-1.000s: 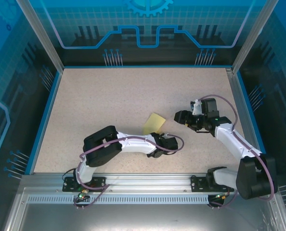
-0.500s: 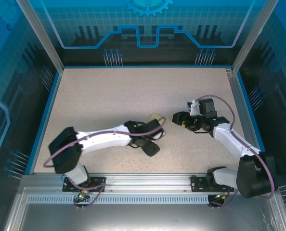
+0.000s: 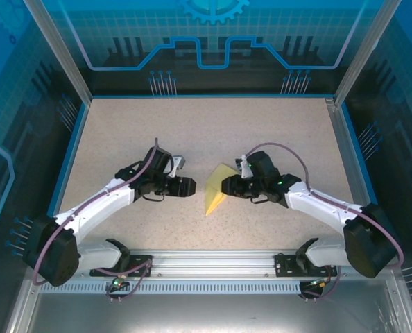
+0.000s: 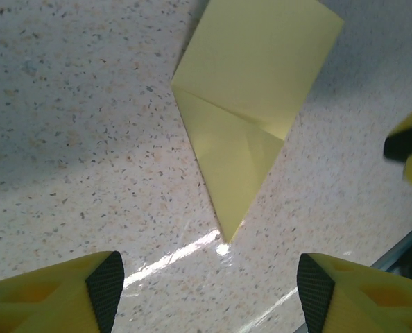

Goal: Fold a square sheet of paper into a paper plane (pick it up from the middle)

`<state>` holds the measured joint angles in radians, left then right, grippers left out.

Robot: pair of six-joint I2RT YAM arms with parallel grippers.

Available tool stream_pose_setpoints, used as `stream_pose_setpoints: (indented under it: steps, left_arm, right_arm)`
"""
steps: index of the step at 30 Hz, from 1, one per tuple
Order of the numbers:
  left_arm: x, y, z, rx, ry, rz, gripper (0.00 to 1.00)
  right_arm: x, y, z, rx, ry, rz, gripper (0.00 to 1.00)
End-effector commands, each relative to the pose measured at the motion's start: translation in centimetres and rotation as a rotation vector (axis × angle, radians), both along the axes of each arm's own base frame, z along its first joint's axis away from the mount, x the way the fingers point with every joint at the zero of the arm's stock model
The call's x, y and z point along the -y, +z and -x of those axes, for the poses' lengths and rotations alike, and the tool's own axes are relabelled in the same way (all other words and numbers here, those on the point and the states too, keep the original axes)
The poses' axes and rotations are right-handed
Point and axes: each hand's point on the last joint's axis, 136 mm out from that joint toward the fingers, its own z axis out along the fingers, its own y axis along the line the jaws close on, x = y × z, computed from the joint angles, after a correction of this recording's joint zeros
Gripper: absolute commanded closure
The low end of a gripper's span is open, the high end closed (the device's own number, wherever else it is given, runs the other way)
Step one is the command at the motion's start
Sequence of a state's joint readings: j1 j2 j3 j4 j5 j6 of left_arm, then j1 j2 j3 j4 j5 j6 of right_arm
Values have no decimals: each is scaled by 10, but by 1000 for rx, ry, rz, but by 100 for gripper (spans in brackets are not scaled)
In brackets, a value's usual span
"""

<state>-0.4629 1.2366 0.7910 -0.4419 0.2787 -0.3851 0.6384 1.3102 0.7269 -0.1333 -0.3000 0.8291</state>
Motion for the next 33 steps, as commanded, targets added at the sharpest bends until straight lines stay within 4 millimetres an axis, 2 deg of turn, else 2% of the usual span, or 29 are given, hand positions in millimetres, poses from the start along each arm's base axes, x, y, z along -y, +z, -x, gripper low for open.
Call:
stream_pose_setpoints:
  steps: [1,7,9,10,11,23,30,33]
  left_arm:
    - [5,7,-10,-45,77,192,29]
    - [3,2,-19,-46,110,232,29]
    - [4,-1,-20,-57,110,243,29]
    - [5,-2,-20,-61,107,245,29]
    - [5,-4,-20,-66,105,246,29]
    - [10,-16,-19,-104,69,238,29]
    - [13,-17,-19,-115,57,246,28]
    - [13,-19,-18,-120,55,251,28]
  right_arm:
    - [-16,5,-14,58,-61,30,68]
    - [-40,-12,-17,73,-48,138,74]
    - [-39,-30,-15,51,-45,191,77]
    - [-44,-25,-20,61,-43,191,78]
    - [-44,-30,-21,53,-41,210,78]
    - [-25,-76,-14,-14,-28,350,84]
    - [-15,-87,-12,-31,-30,385,86]
    - [-5,-99,-6,-59,-32,387,90]
